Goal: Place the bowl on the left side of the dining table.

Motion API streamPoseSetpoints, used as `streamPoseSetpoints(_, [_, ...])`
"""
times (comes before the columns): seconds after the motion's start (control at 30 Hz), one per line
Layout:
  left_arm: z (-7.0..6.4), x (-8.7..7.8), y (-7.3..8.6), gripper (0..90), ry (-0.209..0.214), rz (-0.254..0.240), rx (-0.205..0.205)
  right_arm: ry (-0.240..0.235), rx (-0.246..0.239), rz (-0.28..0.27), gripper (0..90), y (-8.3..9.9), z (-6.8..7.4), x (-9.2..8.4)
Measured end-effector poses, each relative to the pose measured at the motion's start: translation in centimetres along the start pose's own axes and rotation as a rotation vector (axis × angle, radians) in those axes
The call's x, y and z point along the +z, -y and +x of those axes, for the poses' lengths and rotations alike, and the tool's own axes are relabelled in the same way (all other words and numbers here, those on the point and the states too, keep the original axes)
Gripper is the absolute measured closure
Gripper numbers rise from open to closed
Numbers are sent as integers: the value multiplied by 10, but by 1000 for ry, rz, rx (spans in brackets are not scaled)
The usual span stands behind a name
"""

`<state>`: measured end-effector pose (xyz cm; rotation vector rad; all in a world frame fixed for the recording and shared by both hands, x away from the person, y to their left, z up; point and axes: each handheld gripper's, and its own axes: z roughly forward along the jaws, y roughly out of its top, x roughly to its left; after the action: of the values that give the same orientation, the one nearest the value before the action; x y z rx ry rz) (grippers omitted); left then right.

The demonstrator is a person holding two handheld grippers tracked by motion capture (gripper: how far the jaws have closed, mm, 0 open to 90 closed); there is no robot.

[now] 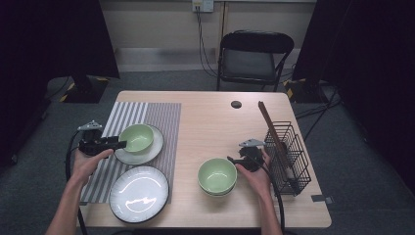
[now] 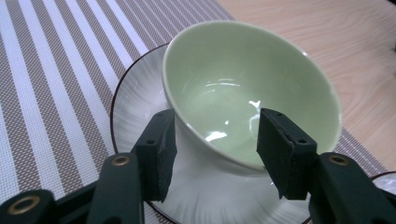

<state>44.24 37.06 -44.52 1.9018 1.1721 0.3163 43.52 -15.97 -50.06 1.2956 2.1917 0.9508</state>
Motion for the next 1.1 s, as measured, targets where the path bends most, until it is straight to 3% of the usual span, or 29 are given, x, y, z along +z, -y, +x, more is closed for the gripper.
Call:
streamPoseSetpoints(0.1, [2, -1, 2, 486, 10, -7, -15, 0, 0, 0, 162, 0, 0, 0])
streamPoseSetpoints(0.3, [5, -5, 3, 494, -17, -11, -20, 0, 0, 0, 162, 0, 0, 0])
streamPoseSetpoints(0.4, [6, -5, 3, 491, -10, -12, -28, 0, 0, 0, 162, 0, 0, 0])
streamPoseSetpoints(0.7, [0, -18, 4, 410, 2, -35, -13, 0, 0, 0, 162, 0, 0, 0])
streamPoseSetpoints(0.87, [1, -31, 15, 363, -14, -54, -23, 0, 0, 0, 162, 0, 0, 0])
streamPoseSetpoints(0.97, [2, -35, 23, 281, -62, -38, -21, 0, 0, 0, 162, 0, 0, 0])
streamPoseSetpoints(1.1, [2, -41, 31, 233, -47, -51, -21, 0, 0, 0, 162, 0, 0, 0])
